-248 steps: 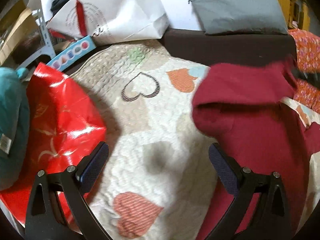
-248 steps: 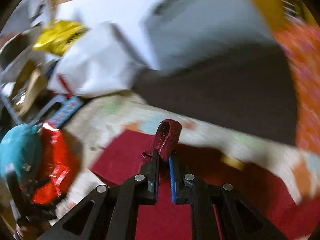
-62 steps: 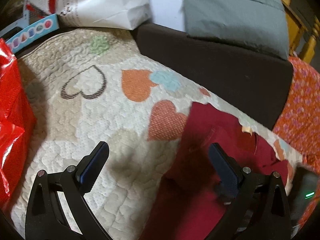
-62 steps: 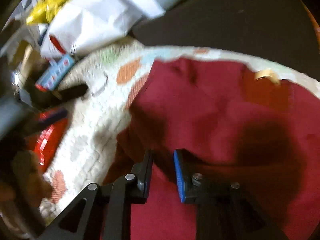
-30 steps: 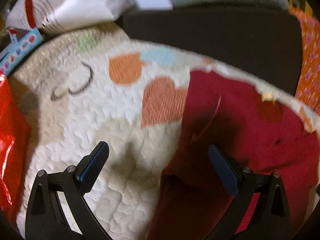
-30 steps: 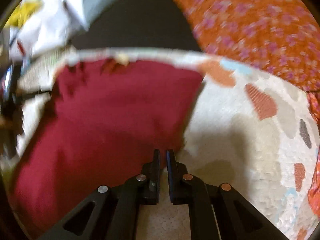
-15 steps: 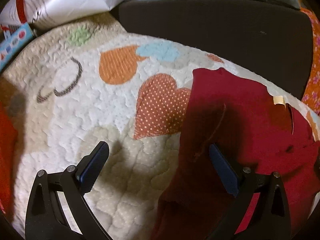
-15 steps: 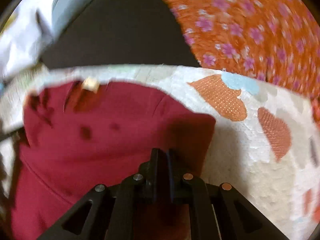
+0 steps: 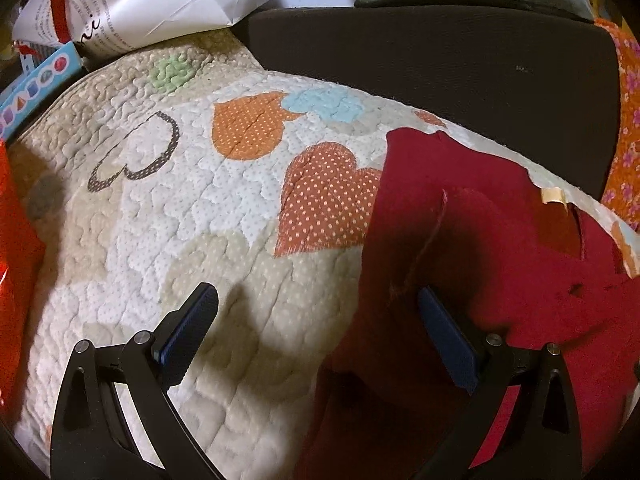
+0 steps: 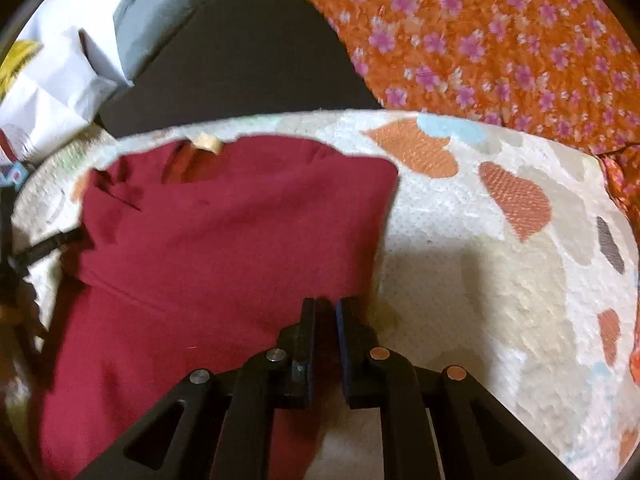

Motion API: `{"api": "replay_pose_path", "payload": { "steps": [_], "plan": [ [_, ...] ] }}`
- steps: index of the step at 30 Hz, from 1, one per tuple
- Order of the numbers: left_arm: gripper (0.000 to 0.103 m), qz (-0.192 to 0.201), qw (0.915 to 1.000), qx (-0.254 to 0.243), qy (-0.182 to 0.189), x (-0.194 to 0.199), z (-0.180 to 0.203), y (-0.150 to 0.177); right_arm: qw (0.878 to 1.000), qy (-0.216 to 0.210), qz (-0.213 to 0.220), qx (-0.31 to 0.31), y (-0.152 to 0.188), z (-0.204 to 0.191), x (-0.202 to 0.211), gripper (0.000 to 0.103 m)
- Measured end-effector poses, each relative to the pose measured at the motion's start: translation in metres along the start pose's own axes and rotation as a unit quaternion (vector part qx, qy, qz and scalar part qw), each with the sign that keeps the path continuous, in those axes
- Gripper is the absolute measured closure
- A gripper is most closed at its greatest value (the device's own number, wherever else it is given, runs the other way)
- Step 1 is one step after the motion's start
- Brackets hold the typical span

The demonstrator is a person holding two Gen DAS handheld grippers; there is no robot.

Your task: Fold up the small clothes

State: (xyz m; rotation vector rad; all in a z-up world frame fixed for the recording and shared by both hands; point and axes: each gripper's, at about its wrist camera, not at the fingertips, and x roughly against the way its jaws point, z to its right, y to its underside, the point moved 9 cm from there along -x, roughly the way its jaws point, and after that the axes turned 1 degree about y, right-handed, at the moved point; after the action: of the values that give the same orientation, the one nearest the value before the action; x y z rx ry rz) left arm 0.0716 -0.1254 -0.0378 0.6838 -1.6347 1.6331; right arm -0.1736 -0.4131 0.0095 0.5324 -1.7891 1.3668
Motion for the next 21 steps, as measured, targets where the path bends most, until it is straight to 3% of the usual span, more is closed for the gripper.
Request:
{"api": "replay_pose_path", "payload": {
  "steps": [3,7,10,14,21],
  "plan": [
    [0.002,-0.005,1.0000,-0.005,-0.003,0.006,0.000,0.005,1.000,0.017,-0.016,0.007,0.013,0.002,-0.009,0.091],
    [0.002,0.010,0.9997,-0.015,-0.014,0.029,-0.005,0.008,0.999,-0.005,-0.038,-0.038,0.029,0.011,-0.009,0.091],
    [0.002,0.041,0.9989,-0.023,-0.007,0.056,-0.006,0.006,0.998,-0.030,-0.008,-0.052,0.029,0.003,0.020,0.089],
    [0.002,0.075,0.9956,-0.054,-0.016,0.087,-0.004,0.006,0.998,-0.050,0.016,-0.038,0.039,-0.021,0.049,0.080],
    [0.002,0.091,0.9935,-0.067,-0.009,0.125,-0.010,0.031,0.996,-0.073,0.020,-0.041,0.058,-0.050,0.064,0.075]
  ]
}}
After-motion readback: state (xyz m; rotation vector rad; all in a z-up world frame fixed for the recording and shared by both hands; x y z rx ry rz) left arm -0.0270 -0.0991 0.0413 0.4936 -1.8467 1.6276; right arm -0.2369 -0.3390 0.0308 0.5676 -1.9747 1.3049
